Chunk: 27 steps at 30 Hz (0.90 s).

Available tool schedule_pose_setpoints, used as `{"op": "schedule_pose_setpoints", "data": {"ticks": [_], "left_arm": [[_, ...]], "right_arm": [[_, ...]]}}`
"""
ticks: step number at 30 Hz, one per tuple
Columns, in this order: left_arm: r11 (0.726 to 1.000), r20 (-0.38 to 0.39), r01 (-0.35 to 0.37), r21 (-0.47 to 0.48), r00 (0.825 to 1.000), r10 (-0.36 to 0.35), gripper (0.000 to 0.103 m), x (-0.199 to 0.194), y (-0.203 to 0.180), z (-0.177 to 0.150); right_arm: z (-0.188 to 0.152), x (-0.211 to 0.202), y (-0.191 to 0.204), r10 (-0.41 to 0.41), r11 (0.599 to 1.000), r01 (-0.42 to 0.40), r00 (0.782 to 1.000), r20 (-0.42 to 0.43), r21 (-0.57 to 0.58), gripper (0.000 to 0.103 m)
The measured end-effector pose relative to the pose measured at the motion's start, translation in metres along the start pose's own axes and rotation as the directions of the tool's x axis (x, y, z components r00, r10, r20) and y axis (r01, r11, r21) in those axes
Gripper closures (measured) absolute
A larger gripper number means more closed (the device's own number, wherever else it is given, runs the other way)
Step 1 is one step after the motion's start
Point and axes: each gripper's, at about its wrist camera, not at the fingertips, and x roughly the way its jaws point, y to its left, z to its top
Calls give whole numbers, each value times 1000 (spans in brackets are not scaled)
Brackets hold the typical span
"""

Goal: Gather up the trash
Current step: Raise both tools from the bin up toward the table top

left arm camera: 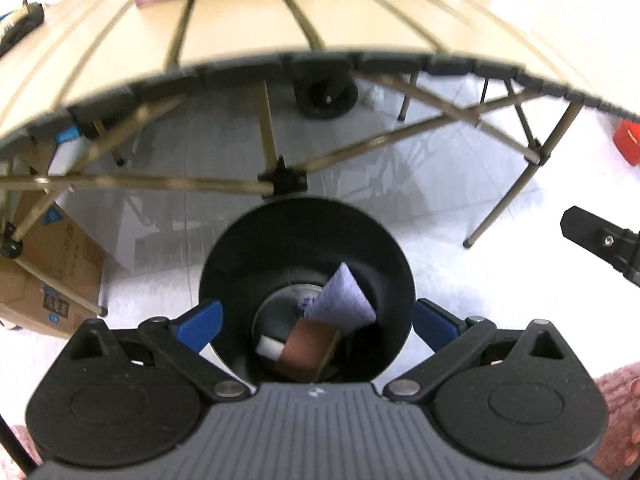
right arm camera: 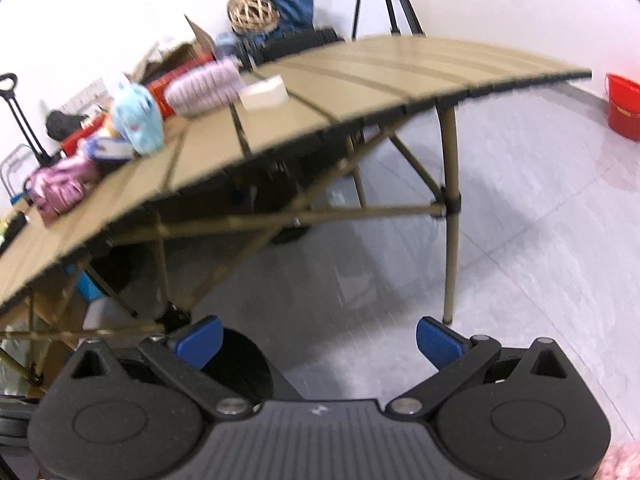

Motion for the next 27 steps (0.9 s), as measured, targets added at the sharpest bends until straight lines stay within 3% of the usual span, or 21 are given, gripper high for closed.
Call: {"op": "schedule_pose_setpoints", "data": {"ticks": [5, 11, 19, 27], "left_arm": [[1000, 125, 1, 3, 992, -2, 0, -33, 1, 2], [1000, 285, 7, -12, 959, -3, 0, -71, 3, 12], [998, 389, -1, -61, 921, 25, 0, -94, 12, 35], [991, 490, 13, -130, 870, 53, 0, -111, 30, 62]], "right_arm": [[12, -19, 6, 37, 999, -36, 996, 76, -7, 0], [31, -38, 20, 60, 997, -52, 982, 180, -51, 0], [58, -52, 39, 80, 995, -58, 951, 297, -82, 0], [86, -49, 48, 68, 996, -38, 920, 386, -86, 0]]}}
